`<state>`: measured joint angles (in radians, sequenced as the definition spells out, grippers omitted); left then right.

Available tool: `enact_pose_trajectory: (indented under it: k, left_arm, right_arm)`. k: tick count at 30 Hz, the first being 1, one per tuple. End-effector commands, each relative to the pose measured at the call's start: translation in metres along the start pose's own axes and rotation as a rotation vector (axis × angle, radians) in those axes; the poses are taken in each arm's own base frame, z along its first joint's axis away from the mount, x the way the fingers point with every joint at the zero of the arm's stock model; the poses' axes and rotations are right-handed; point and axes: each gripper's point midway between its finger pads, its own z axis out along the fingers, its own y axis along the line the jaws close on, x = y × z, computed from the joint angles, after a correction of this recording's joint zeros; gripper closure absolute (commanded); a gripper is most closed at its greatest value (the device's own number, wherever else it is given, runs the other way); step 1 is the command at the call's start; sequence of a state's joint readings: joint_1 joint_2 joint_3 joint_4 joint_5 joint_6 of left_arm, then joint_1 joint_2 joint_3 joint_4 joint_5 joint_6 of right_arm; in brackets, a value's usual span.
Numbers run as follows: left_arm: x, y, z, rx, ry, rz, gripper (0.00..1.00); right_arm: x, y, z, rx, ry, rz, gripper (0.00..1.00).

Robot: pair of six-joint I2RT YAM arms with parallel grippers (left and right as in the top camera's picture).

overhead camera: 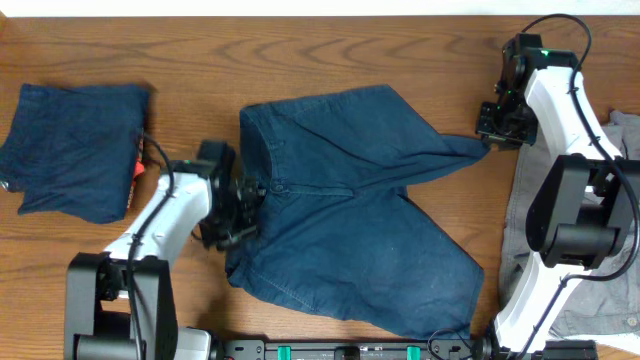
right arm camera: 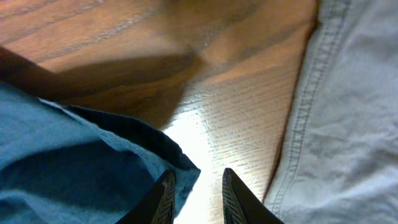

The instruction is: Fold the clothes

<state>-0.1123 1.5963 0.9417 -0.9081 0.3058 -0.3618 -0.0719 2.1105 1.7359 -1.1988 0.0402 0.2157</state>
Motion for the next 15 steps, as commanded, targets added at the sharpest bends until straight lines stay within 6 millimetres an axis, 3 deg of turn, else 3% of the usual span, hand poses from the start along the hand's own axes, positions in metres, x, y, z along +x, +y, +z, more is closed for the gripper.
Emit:
enact_pose_trajectory:
  k: [1, 4, 8, 15]
  left_arm:
    - [-0.026, -0.012, -0.024, 0.018, -0.1, 0.035, 0.43]
    - [-0.052, -0.029, -0.042, 0.059, -0.203, 0.063, 0.27]
    - [-0.085, -0.048, -0.048, 0.114, -0.345, 0.146, 0.26]
    - [-0.102, -0.064, -0.02, 0.178, -0.321, 0.207, 0.26]
  right_arm:
    - [-0.001, 0.007, 0.0, -0.046, 0.001, -0.05, 0.75]
    - [-0.002, 0.007, 0.0, -0.047, -0.003, -0.049, 0.73]
    - [-0.002, 0.009, 0.0, -0.06, 0.001, -0.048, 0.73]
    - [-0.001, 0.009, 0.0, -0.061, 0.001, -0.048, 0.72]
